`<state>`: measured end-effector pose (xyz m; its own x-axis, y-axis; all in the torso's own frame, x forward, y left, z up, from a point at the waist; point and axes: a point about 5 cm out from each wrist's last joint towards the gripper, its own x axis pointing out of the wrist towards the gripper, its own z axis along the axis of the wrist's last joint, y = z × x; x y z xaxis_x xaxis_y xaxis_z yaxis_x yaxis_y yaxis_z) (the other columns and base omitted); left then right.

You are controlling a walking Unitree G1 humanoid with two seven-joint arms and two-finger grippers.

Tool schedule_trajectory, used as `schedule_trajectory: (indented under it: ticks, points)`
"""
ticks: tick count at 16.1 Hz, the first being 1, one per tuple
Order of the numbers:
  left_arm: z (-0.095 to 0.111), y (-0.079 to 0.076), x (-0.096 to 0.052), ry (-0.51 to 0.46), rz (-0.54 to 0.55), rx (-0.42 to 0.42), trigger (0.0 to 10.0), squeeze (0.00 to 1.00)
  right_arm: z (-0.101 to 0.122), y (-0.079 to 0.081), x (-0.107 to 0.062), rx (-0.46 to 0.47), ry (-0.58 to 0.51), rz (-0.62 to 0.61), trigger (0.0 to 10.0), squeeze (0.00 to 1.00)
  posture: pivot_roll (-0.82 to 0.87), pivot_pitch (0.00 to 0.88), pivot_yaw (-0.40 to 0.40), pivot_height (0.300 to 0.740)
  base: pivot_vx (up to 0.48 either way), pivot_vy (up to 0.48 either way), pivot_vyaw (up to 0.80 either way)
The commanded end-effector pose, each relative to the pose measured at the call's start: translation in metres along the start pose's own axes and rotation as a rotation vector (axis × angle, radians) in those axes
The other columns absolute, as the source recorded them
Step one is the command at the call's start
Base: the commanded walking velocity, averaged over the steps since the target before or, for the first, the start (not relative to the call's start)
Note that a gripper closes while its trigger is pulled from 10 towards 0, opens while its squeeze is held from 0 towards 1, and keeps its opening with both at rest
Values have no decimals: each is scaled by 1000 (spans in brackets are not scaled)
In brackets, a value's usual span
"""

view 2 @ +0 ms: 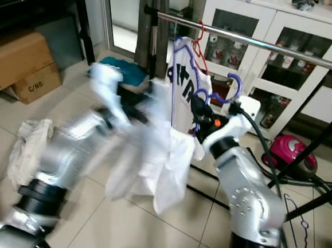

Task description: Hang hanger

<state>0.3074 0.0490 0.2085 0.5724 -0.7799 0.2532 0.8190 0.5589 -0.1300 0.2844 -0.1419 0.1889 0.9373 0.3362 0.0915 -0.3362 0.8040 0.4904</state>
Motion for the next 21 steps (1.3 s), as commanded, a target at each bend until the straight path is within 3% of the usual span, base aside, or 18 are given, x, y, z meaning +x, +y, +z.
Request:
schedule_trajectory:
  ticks: [1,3,4,6,7,9,10,11,13,14,16,17,18,20,21]
  points:
    - [16,-23,6,-66,-140,-22,0,0,5,-6,2,-11,-40,-68,0,0,82,0,14,740,0,0,0]
    - [21,-27,5,-89,-165,-50,0,0,6,-9,3,-21,-54,-97,0,0,83,0,14,740,0,0,0]
    - [25,-27,0,-96,-172,-68,0,0,16,-18,3,1,-135,-160,0,0,87,0,15,740,0,0,0]
    - [23,-26,-13,-63,-192,-80,0,0,42,-28,-2,197,-369,-191,0,0,85,0,20,740,0,0,0]
    - [31,-27,-16,-116,-197,-132,0,0,47,-29,-3,148,-388,-193,0,0,85,0,20,740,0,0,0]
    - [68,-21,-23,-382,-174,-332,0,0,43,-33,-1,-201,-292,-235,0,0,83,0,20,740,0,0,0]
    - [85,-9,-28,-497,-124,-390,0,0,38,-37,-1,-243,-259,-261,0,0,86,0,16,740,0,0,0]
    - [93,1,-33,-535,-92,-395,0,0,34,-38,-2,-307,-235,-249,0,0,86,0,16,740,0,0,0]
    - [84,9,-39,-393,-64,-282,0,0,34,-34,0,-193,-274,-217,0,0,93,0,6,740,0,0,0]
    - [68,10,-40,-254,-45,-209,0,0,39,-29,0,-79,-334,-180,0,0,91,0,8,740,0,0,0]
    - [36,12,-46,-37,21,-147,0,0,51,-28,-3,96,-451,-152,0,0,88,0,9,740,0,0,0]
    - [32,14,-47,-10,37,-142,0,0,53,-28,-4,107,-463,-151,0,0,88,0,9,740,0,0,0]
    - [14,19,-53,92,93,-82,0,0,50,-32,-7,52,-427,-172,0,0,79,0,10,740,0,0,0]
    - [-8,26,-67,188,203,-46,0,0,34,-35,-14,-155,-250,-175,0,0,66,0,10,740,0,0,0]
    - [-15,28,-75,224,243,-30,0,0,24,-36,-19,-190,-186,-186,4863,0,63,0,8,740,0,0,0]
